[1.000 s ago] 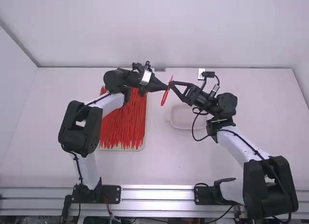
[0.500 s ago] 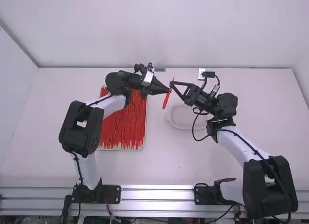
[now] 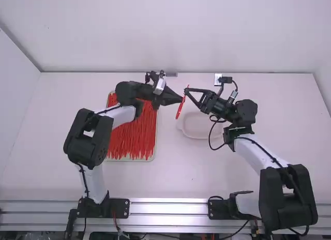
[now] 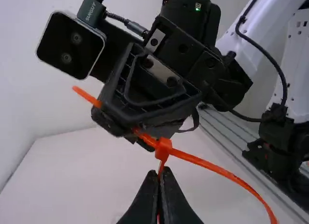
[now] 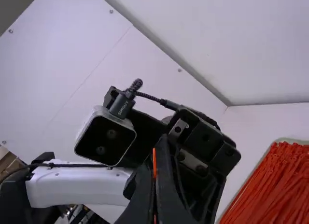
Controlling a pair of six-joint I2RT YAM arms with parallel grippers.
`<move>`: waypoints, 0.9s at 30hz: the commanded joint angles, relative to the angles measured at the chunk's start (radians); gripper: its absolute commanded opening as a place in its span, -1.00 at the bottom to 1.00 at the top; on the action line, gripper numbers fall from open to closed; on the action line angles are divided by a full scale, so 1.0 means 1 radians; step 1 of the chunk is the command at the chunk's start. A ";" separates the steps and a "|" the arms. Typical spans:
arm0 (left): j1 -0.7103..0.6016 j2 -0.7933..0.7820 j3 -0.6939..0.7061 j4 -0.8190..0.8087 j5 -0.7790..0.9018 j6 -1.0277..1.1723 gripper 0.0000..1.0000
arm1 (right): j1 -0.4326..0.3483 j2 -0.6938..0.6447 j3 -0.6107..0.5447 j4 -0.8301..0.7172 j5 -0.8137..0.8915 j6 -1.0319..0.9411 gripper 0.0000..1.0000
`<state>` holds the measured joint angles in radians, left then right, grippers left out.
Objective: Fasten the cable tie
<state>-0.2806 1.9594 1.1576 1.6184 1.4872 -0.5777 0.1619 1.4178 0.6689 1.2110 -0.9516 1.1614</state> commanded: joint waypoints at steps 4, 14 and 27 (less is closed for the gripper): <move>0.006 0.004 -0.085 0.000 0.079 -0.032 -0.97 | -0.075 -0.023 0.039 0.116 0.032 0.082 -1.00; 0.006 0.004 -0.200 0.000 0.071 0.055 -0.97 | -0.162 -0.023 0.111 0.115 0.012 0.125 -1.00; 0.006 0.004 -0.243 0.000 0.078 0.051 -0.97 | -0.203 -0.023 0.200 0.113 0.001 0.161 -1.00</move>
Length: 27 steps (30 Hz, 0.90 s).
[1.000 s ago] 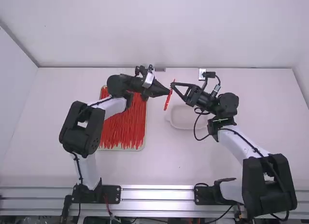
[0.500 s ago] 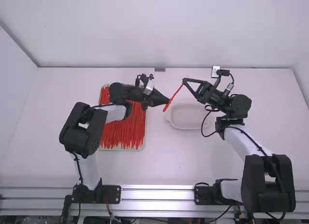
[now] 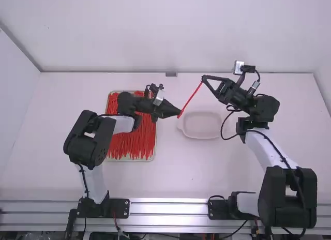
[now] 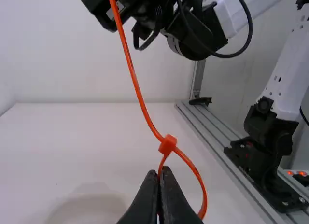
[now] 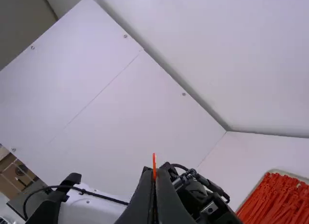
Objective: Fasten the cable tie
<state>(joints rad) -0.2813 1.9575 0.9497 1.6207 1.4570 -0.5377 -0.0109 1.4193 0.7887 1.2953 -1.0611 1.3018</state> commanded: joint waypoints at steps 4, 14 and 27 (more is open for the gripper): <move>0.013 0.006 -0.037 -0.003 0.087 0.011 -0.96 | -0.026 -0.024 0.082 0.029 0.082 0.000 -1.00; 0.064 0.006 0.060 -0.003 0.097 -0.137 -0.97 | -0.027 -0.024 0.080 -0.179 -0.089 -0.134 0.09; 0.113 0.006 0.257 -0.004 0.095 -0.374 -0.97 | 0.115 -0.024 0.080 -0.483 -0.037 -0.418 0.40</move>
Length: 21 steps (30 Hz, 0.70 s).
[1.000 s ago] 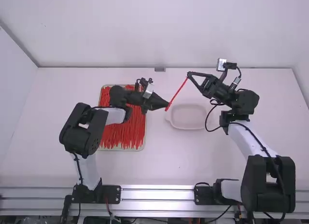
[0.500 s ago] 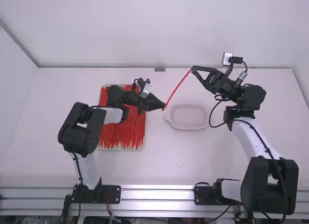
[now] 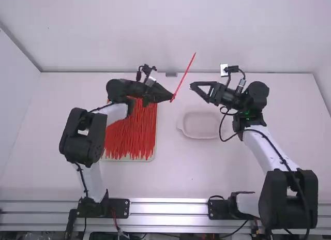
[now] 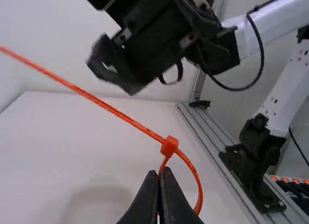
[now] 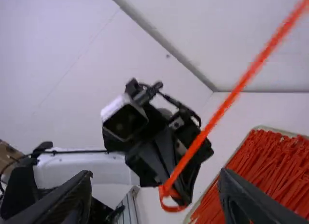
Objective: Fasten the cable tie
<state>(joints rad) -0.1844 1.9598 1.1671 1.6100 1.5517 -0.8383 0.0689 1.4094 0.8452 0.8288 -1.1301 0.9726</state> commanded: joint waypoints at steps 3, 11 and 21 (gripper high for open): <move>0.007 0.003 0.074 0.006 0.000 -0.111 -0.97 | 0.083 -0.014 0.023 -0.033 0.103 -0.111 0.43; -0.019 0.003 0.137 0.006 0.000 -0.116 -0.97 | 0.169 -0.014 0.023 -0.021 0.252 -0.110 0.43; -0.016 0.004 0.134 0.006 -0.023 -0.115 -0.96 | 0.172 -0.014 0.023 0.019 0.298 -0.106 -0.30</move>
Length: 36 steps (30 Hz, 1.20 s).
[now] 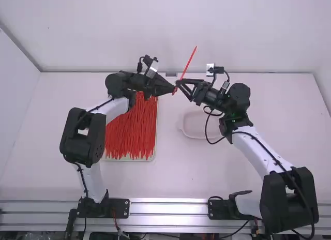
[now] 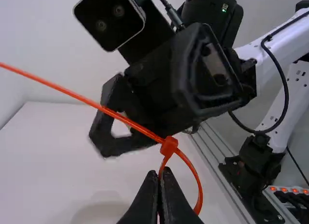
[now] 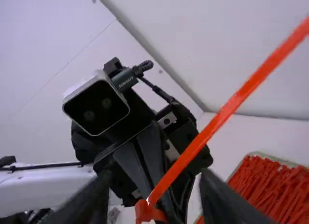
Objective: Fasten the cable tie
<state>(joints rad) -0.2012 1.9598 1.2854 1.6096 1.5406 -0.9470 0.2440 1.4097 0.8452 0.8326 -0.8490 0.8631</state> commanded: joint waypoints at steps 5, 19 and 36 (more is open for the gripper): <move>-0.008 0.004 0.015 0.007 -0.013 -0.003 -0.97 | 0.016 -0.014 0.023 0.050 0.011 0.000 -0.77; -0.007 0.004 0.015 0.007 -0.016 0.003 -0.96 | 0.004 -0.014 0.023 0.057 -0.020 -0.031 -1.00; 0.064 0.004 0.015 -0.152 -0.114 0.041 0.98 | -0.116 -0.014 0.023 -0.197 -0.149 -0.252 -1.00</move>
<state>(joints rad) -0.1623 1.9598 1.2858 1.4586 1.4582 -0.9253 0.1371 1.4097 0.8452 0.6399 -0.9794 0.6781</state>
